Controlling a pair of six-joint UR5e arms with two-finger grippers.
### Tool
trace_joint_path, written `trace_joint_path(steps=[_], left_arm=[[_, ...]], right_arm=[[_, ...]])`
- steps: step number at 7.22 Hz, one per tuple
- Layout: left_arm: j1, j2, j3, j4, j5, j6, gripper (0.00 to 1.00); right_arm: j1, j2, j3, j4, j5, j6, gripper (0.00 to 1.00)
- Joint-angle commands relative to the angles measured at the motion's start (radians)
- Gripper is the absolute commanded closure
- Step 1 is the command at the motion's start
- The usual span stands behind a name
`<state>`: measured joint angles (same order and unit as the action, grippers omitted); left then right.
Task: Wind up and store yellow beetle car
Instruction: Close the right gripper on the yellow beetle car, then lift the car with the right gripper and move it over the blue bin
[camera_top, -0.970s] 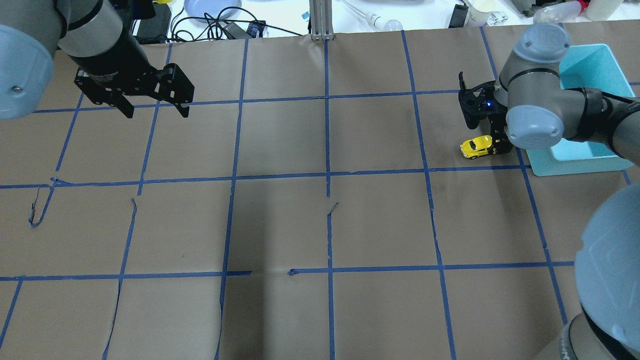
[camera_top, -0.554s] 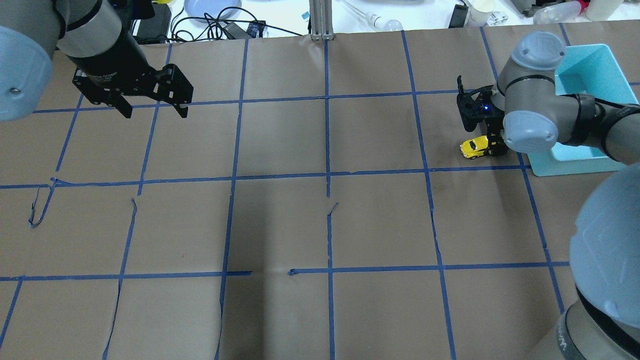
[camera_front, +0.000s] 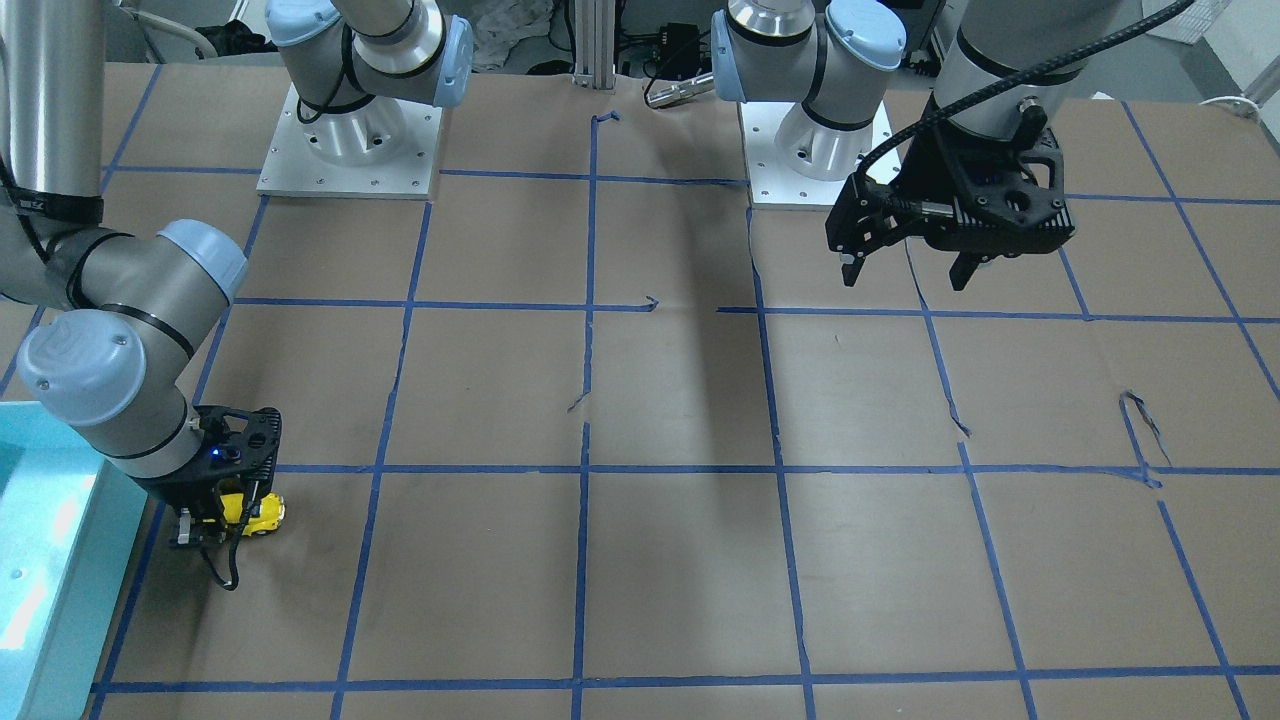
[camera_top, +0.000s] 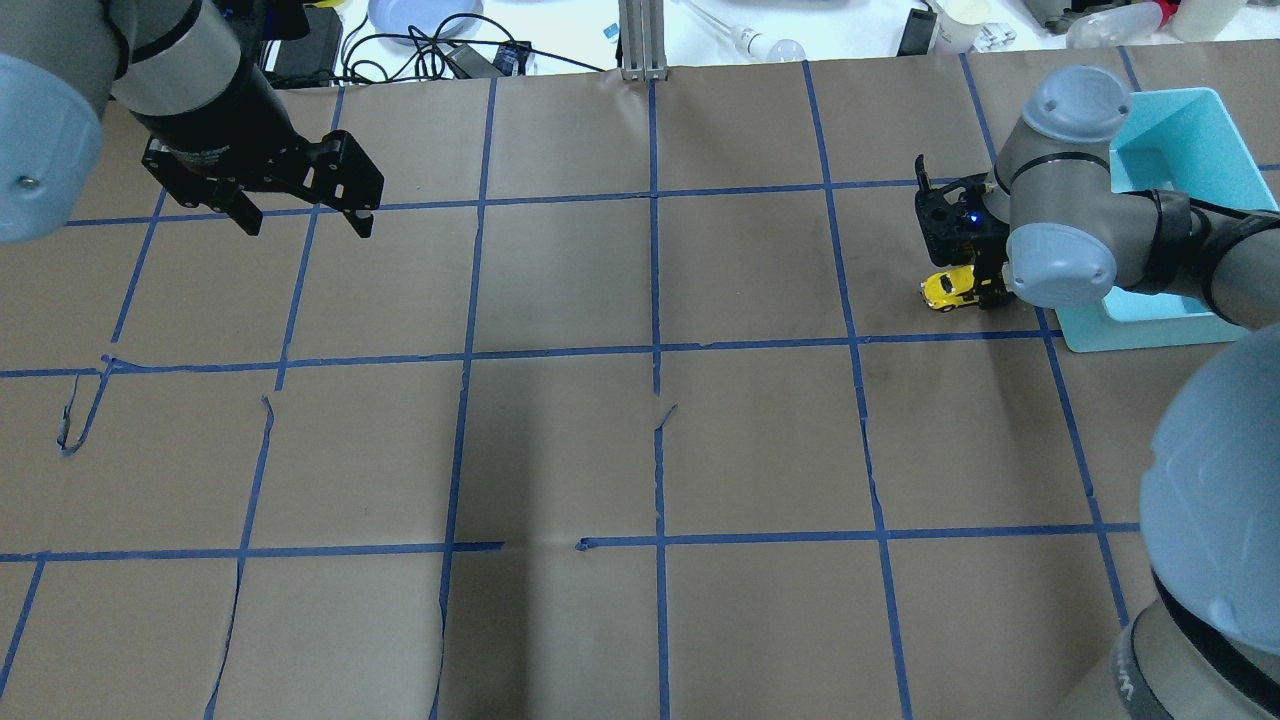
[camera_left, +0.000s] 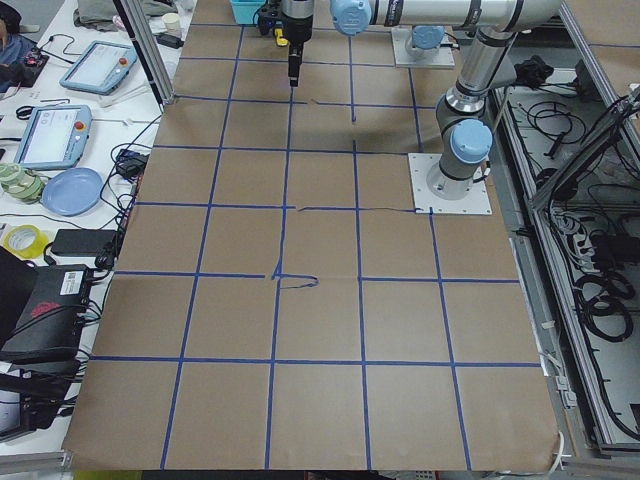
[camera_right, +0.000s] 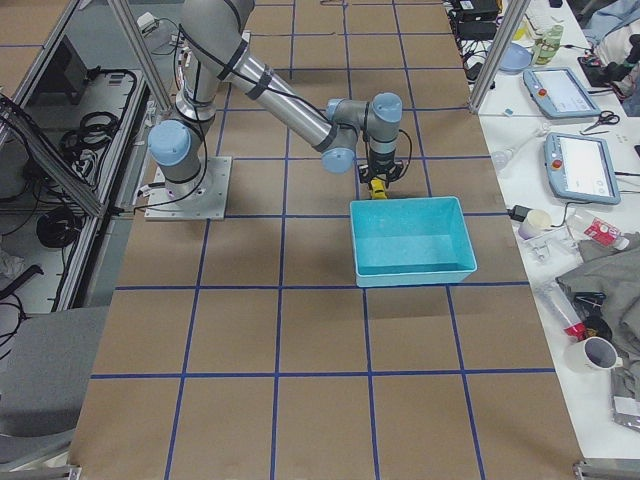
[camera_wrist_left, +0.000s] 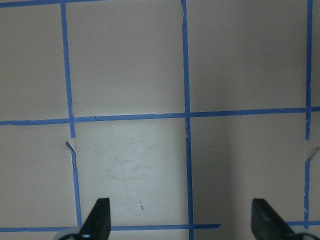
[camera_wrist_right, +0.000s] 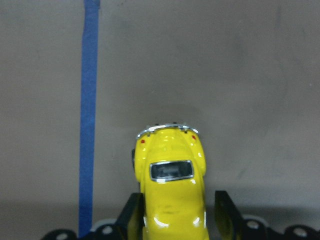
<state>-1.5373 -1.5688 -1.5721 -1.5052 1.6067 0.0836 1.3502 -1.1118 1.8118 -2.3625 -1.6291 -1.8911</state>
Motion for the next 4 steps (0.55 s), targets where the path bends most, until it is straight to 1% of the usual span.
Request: trace_joint_path(steps=[1,2,3,4], left_arm=[[0.002,0.003,0.001,0.002,0.002,0.010,0.00],[0.005,0.003,0.003,0.002,0.001,0.010,0.00],[0.006,0.003,0.001,0.002,-0.002,0.010,0.00],[0.006,0.003,0.003,0.003,0.001,0.010,0.00]], right_arm=[[0.000,-0.041,-0.020,0.015,-0.006,0.000,1.00],[0.000,-0.069,-0.022,0.026,-0.032,-0.002,1.00],[0.000,-0.085,-0.044,0.061,-0.038,-0.009,1.00],[0.000,-0.097,-0.128,0.171,-0.046,-0.055,1.00]])
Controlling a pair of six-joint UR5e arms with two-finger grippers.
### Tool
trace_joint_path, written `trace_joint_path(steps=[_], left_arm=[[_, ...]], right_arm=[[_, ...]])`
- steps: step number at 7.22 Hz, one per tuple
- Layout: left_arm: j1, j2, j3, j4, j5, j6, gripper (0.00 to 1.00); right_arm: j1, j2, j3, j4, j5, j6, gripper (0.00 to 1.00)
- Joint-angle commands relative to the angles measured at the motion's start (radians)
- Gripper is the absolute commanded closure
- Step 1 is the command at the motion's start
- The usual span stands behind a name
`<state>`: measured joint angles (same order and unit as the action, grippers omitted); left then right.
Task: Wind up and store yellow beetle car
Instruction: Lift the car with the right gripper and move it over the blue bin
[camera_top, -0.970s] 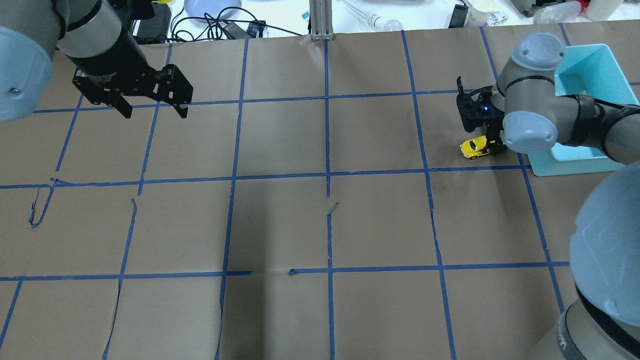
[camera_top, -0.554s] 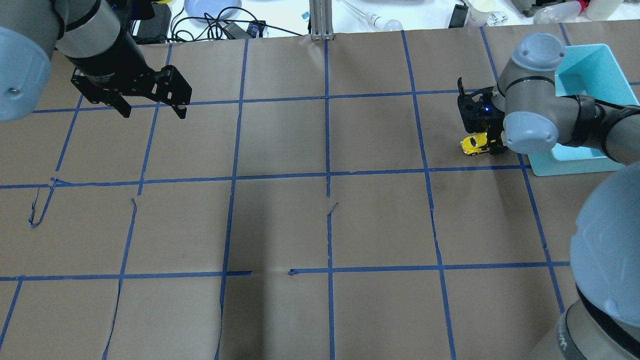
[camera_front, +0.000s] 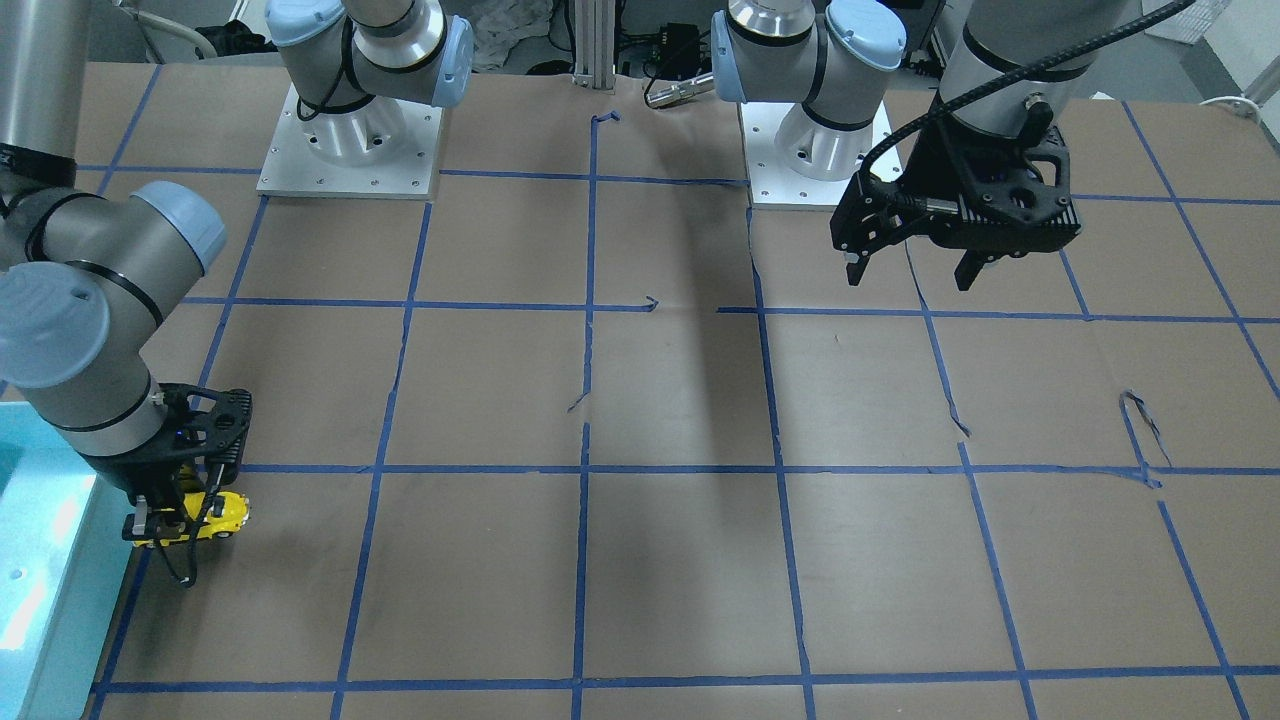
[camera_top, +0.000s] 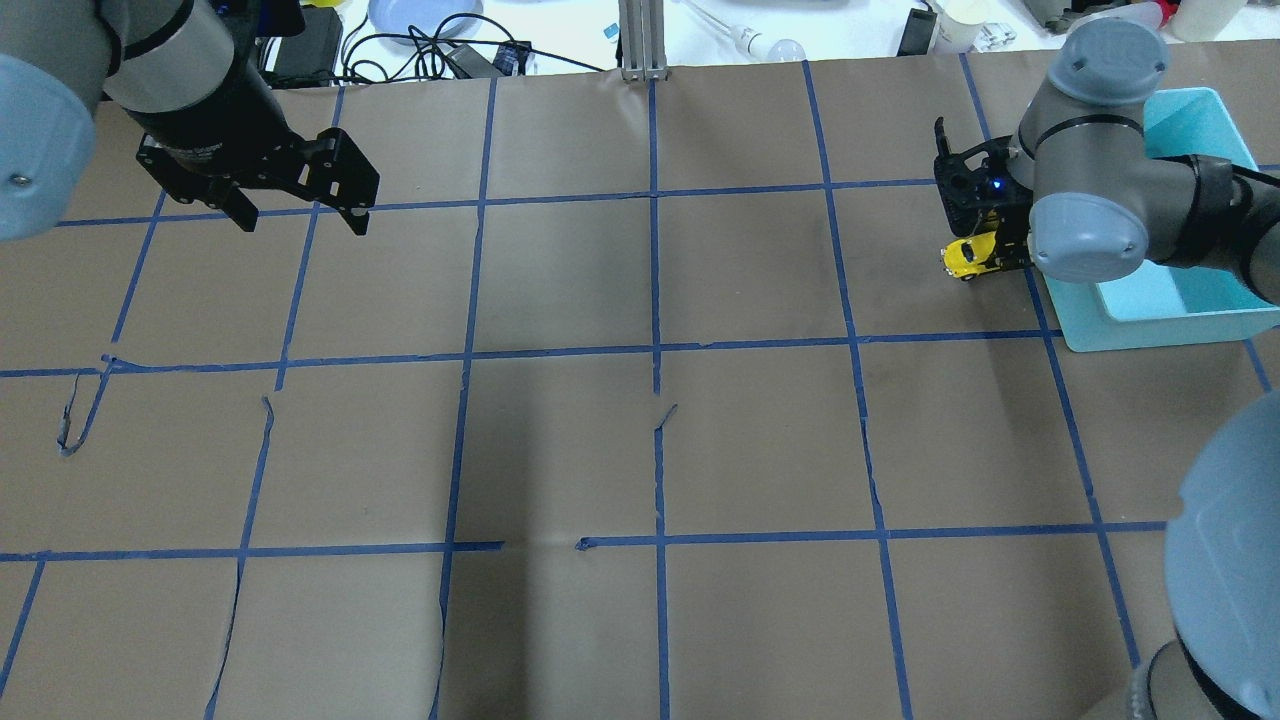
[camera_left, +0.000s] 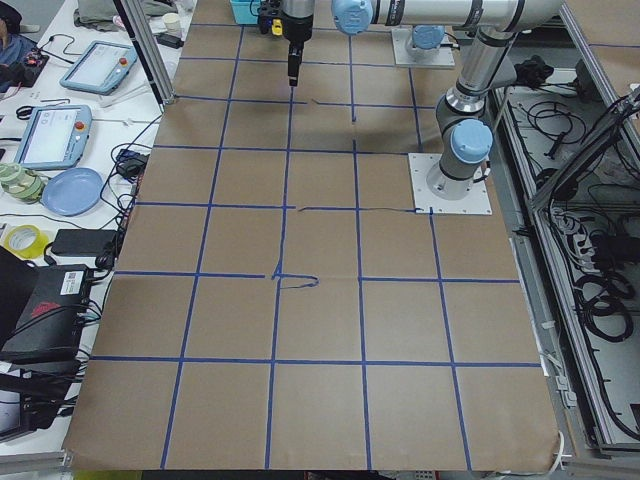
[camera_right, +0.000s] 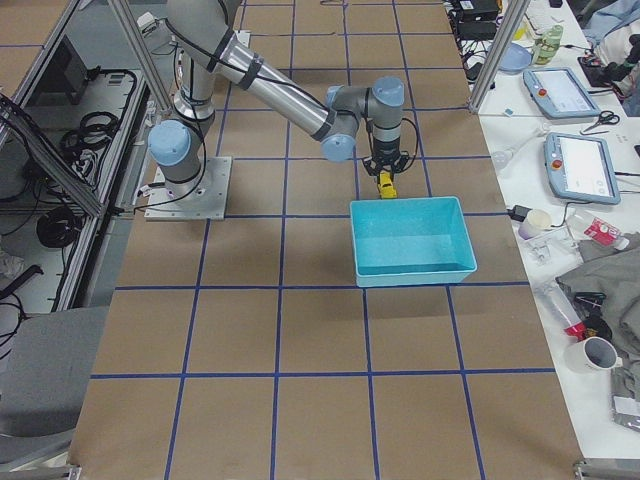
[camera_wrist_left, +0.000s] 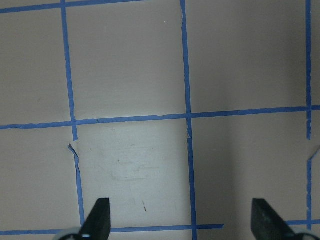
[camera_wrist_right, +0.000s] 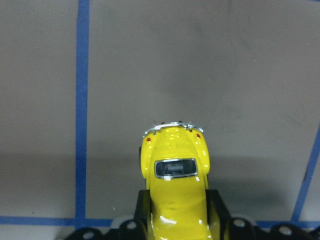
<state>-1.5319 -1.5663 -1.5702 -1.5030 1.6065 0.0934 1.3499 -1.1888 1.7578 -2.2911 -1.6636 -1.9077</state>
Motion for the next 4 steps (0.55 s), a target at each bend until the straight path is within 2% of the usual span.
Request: trace_joint_path(steps=[1,2,4], left_arm=[[0.001,0.002,0.001,-0.002,0.003,0.000,0.00],[0.001,0.002,-0.001,0.000,0.001,0.000,0.00],[0.001,0.002,-0.001,0.000,0.000,0.000,0.00]], right_arm=[[0.000,-0.011,-0.207,0.227,-0.069,-0.168,1.00],[-0.002,0.000,-0.319,0.299,-0.109,-0.336,1.00],[-0.090,0.002,-0.347,0.315,-0.114,-0.654,1.00]])
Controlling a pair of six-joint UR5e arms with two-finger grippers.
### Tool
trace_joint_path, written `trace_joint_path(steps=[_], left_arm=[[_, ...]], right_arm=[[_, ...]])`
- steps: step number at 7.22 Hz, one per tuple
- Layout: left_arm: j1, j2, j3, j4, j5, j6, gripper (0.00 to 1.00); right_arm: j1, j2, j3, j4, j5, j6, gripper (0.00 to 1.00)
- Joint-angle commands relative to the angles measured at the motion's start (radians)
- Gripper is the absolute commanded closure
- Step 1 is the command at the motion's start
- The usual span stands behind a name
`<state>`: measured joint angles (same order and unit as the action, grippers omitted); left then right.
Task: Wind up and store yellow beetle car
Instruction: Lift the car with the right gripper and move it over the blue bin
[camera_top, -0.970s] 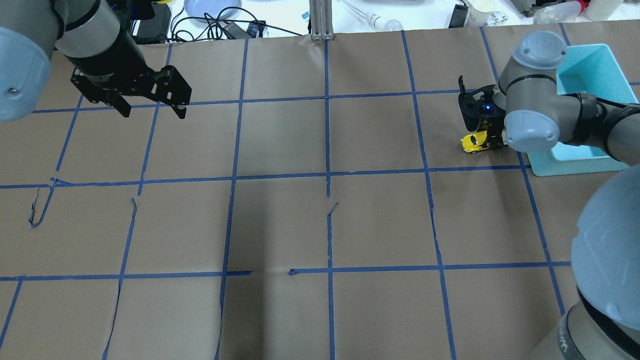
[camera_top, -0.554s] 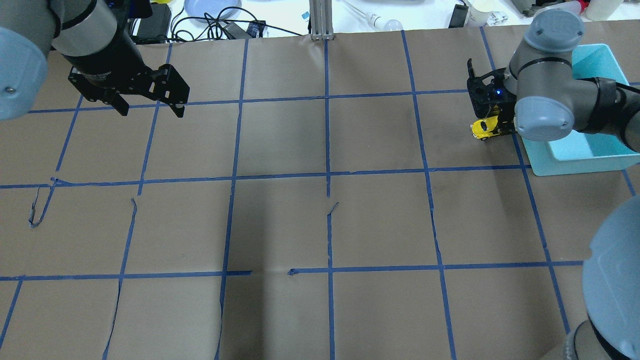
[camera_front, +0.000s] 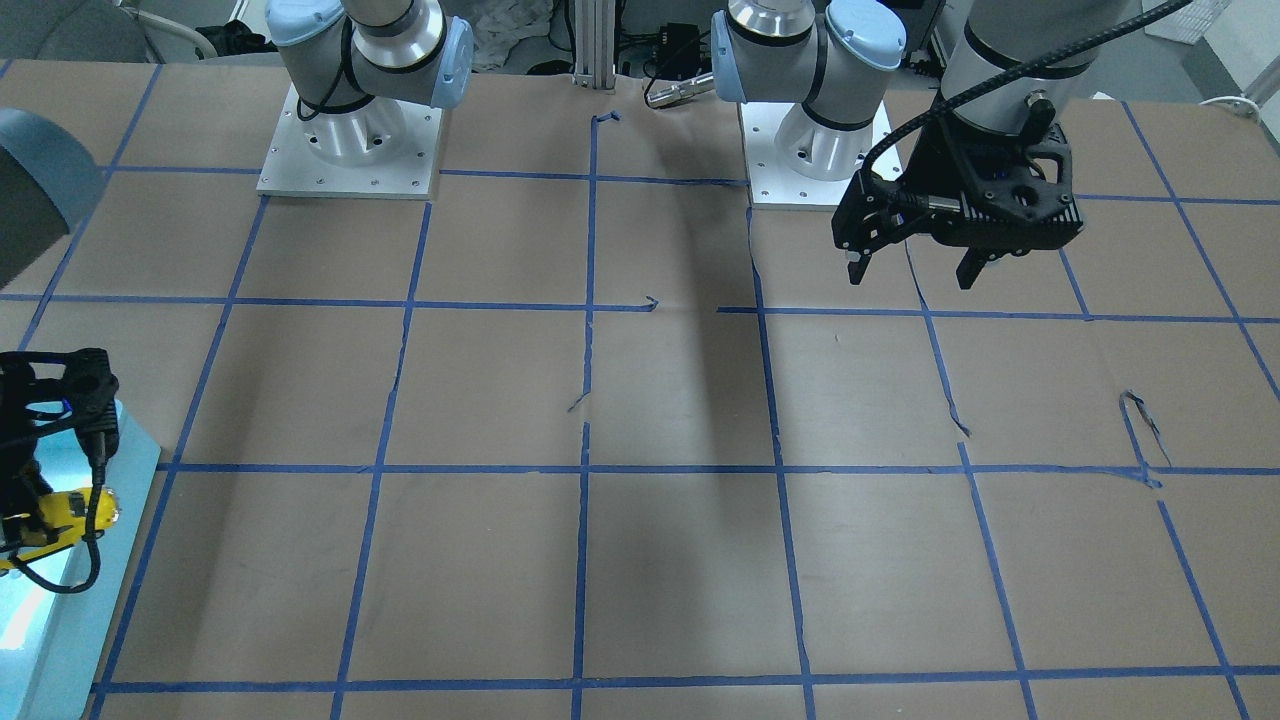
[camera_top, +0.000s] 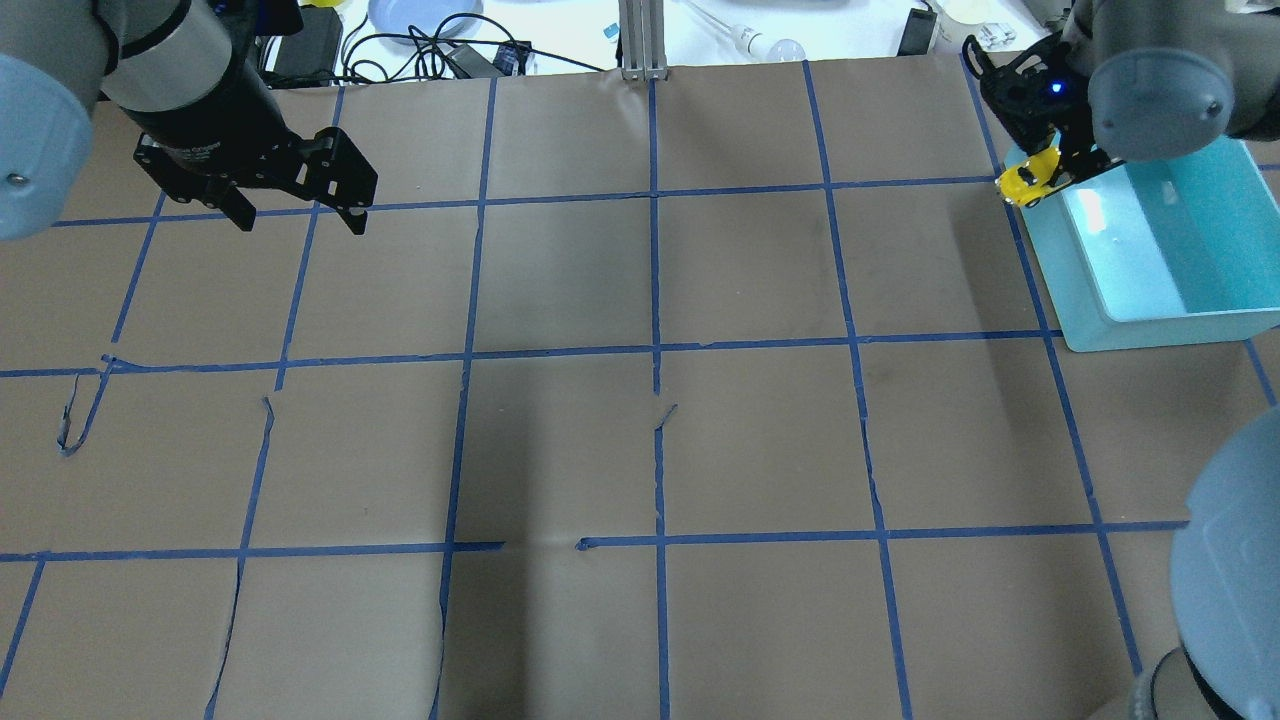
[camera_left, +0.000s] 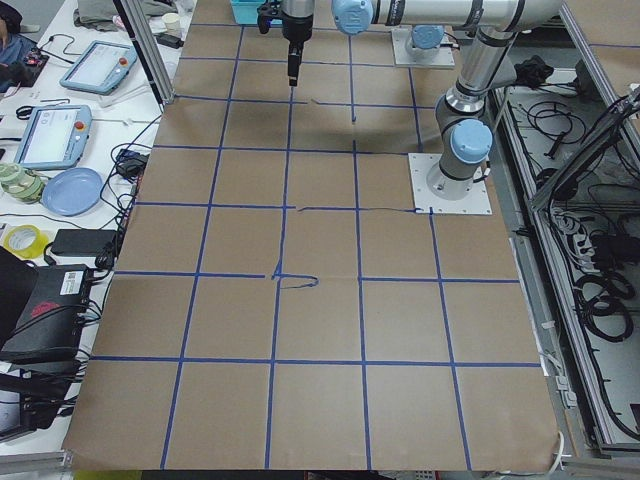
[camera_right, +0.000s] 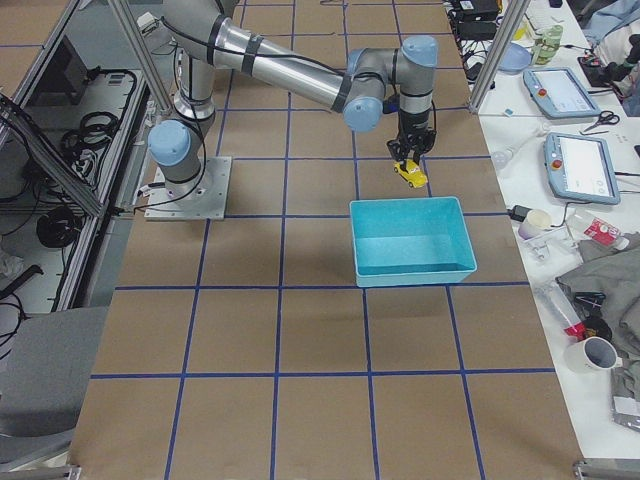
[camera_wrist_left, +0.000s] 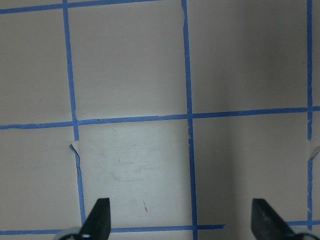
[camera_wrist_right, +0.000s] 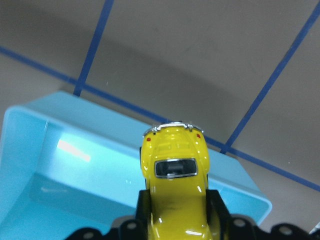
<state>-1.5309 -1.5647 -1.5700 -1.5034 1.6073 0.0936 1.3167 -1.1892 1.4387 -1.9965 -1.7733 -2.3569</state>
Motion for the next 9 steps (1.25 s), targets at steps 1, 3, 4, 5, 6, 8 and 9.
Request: trace_joint_path(steps=[1,3,4,5,6,8,9], left_arm=[[0.000,0.000,-0.001,0.000,-0.001,0.000,0.00],[-0.001,-0.001,-0.002,0.002,-0.003,-0.002,0.00],[-0.002,-0.001,-0.002,0.002,-0.001,-0.002,0.00],[-0.002,-0.001,-0.002,0.002,-0.001,-0.002,0.00],[-0.002,-0.001,-0.002,0.002,-0.003,-0.002,0.00],[-0.002,0.000,-0.002,0.000,-0.001,-0.002,0.00],[0.000,0.000,-0.002,0.000,-0.010,0.002,0.00]], right_arm=[[-0.091,0.008,-0.026,0.021,0.001,-0.395,1.00],[-0.149,0.030,-0.014,0.019,-0.002,-0.696,1.00],[-0.160,0.034,-0.004,0.010,0.018,-0.934,1.00],[-0.194,0.054,-0.003,0.004,0.038,-0.979,1.00],[-0.218,0.092,-0.001,0.001,0.098,-1.075,1.00],[-0.252,0.126,0.008,-0.034,0.144,-1.131,1.00],[-0.255,0.155,0.023,-0.110,0.156,-1.172,1.00]])
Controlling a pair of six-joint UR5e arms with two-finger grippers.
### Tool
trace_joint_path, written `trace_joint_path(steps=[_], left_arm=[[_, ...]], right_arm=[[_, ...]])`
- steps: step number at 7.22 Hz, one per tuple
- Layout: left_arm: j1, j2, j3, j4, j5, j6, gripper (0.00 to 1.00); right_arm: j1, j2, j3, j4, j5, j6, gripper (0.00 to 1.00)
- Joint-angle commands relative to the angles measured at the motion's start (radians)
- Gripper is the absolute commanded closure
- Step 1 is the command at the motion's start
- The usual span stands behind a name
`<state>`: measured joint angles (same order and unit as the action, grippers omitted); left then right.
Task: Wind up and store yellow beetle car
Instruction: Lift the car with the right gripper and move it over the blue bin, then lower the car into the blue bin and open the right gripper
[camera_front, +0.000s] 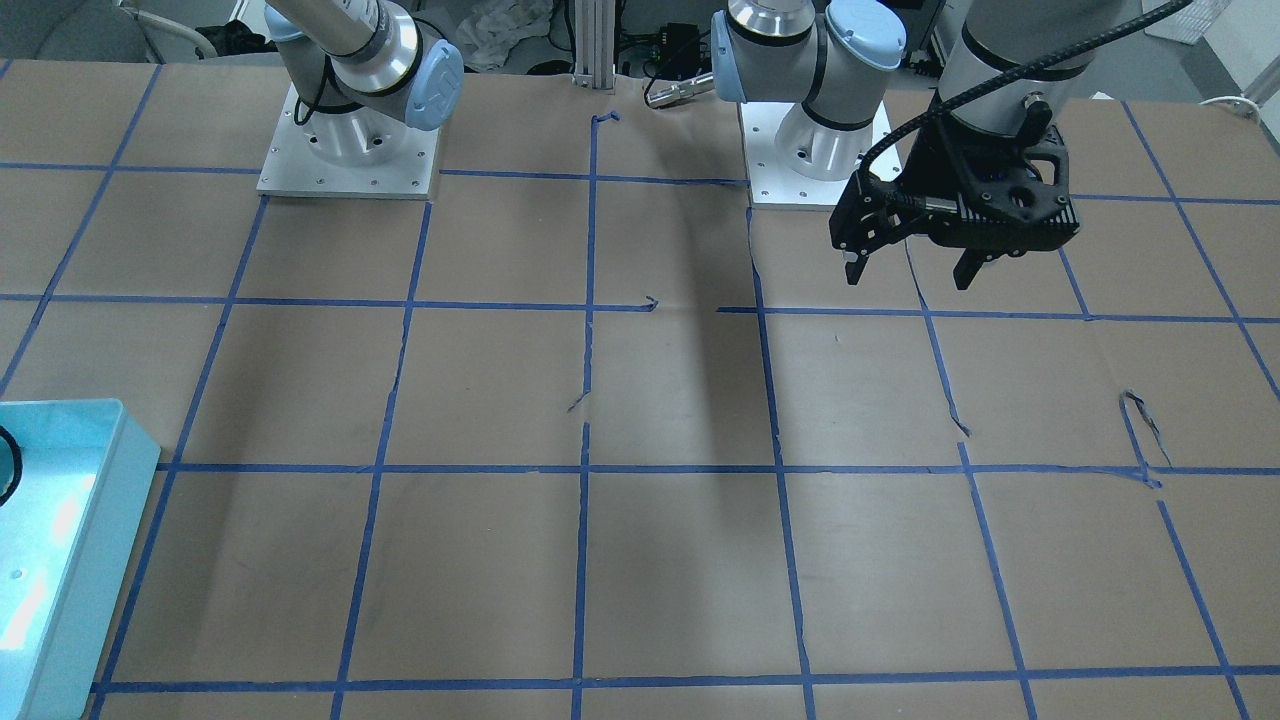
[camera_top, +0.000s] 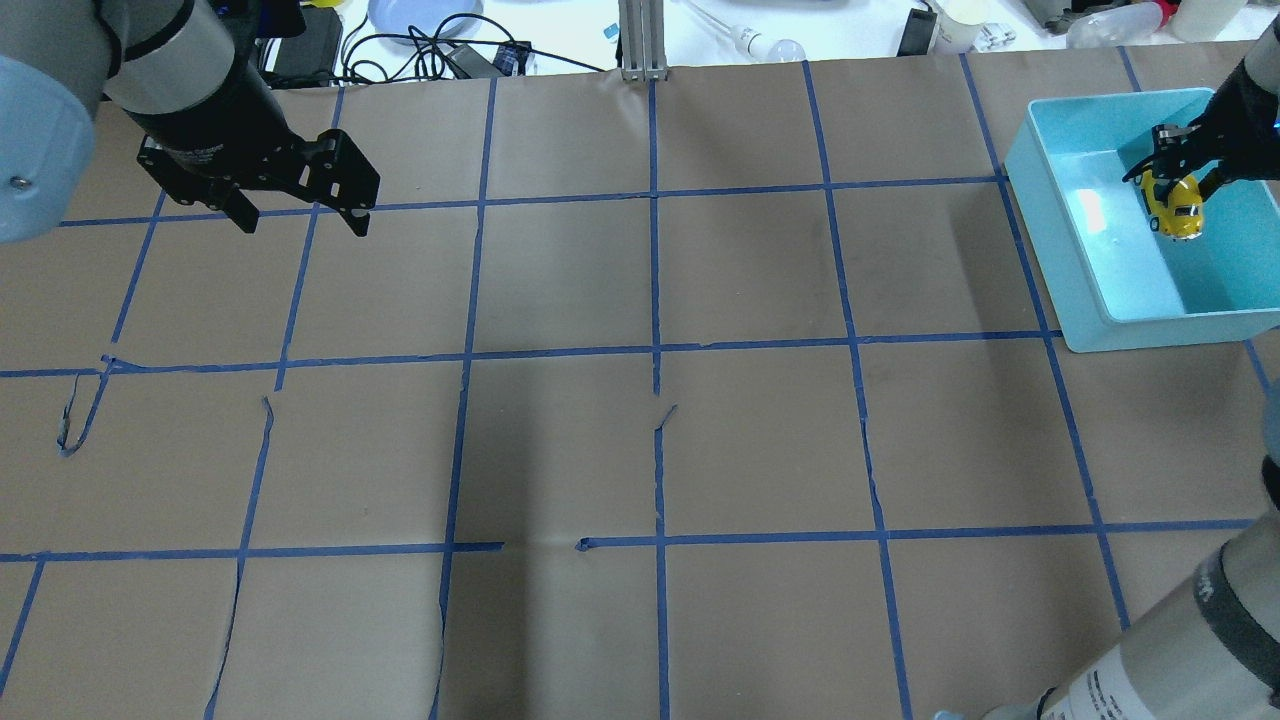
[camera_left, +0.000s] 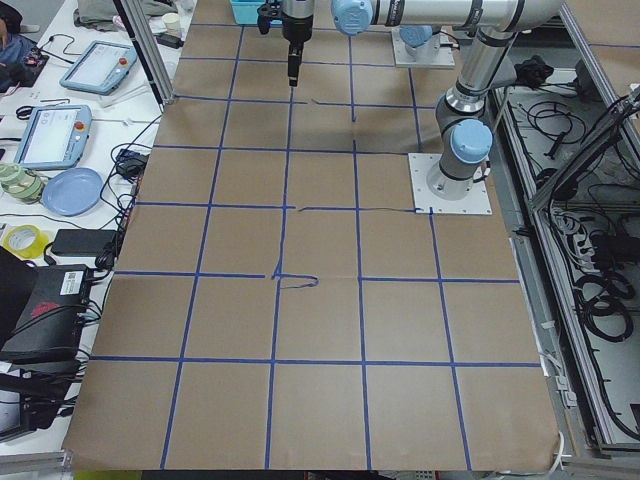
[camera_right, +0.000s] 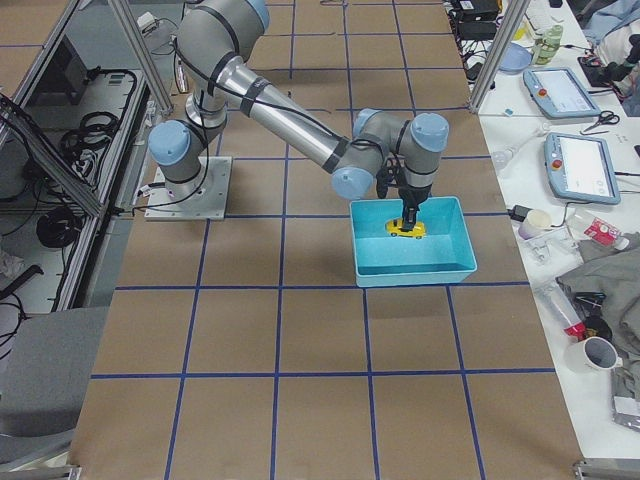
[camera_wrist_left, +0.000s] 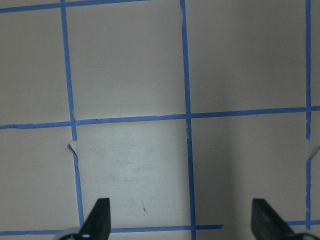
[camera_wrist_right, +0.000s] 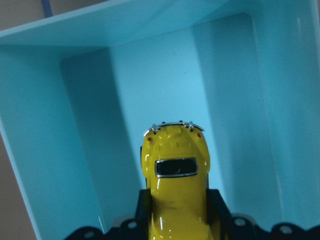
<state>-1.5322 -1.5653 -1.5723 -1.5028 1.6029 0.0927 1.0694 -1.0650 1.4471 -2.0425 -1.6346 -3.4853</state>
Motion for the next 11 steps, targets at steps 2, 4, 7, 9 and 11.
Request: trace_joint_path(steps=[2,4,7,9,11], left_arm=[[0.018,0.002,0.002,-0.005,-0.009,0.004,0.00],[0.030,0.004,0.002,-0.022,-0.009,0.038,0.00],[0.023,0.004,0.000,-0.025,-0.017,0.045,0.00],[0.021,0.011,0.000,-0.025,-0.017,0.039,0.00],[0.024,0.013,0.000,-0.025,-0.018,0.027,0.00]], right_arm=[[-0.011,0.062,0.022,-0.107,0.062,-0.052,1.00],[-0.011,0.088,0.022,-0.113,0.094,-0.132,1.00],[-0.011,0.094,0.044,-0.157,0.088,-0.127,0.42],[-0.011,0.092,0.048,-0.157,0.079,-0.030,0.01],[-0.011,0.060,0.042,-0.145,0.087,0.062,0.01]])
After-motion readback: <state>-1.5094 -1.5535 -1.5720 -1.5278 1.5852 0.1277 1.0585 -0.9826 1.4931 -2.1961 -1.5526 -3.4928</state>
